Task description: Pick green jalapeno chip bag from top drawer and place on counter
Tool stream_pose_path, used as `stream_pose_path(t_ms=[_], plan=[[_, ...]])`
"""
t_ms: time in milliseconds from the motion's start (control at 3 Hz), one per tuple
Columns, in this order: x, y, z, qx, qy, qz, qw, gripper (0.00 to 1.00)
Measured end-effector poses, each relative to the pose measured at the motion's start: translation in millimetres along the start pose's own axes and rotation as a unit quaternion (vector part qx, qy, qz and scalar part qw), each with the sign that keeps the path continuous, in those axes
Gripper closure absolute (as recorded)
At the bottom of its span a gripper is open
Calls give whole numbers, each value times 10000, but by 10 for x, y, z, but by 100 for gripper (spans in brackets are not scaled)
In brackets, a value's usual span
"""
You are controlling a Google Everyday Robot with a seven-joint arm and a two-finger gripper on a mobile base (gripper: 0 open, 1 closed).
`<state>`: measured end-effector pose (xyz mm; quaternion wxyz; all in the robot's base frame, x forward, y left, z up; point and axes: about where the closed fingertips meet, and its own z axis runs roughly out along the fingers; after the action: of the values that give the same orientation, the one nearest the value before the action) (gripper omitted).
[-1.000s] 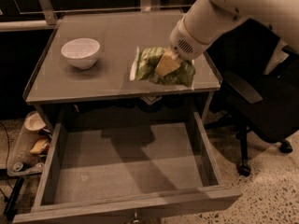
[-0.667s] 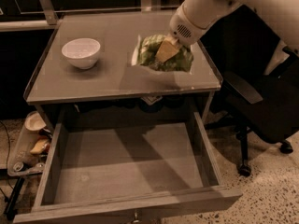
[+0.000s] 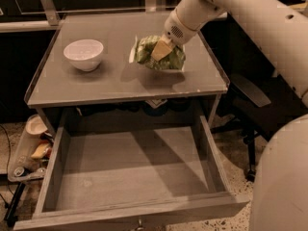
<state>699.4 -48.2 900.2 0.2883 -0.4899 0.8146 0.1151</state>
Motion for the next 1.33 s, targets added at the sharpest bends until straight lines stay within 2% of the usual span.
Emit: stream_pose_path(t_ms=[333,1333], plan=[[16,-10,43,-22,11,15,10000,81],[16,-10,44,-23,11,15,10000,12]])
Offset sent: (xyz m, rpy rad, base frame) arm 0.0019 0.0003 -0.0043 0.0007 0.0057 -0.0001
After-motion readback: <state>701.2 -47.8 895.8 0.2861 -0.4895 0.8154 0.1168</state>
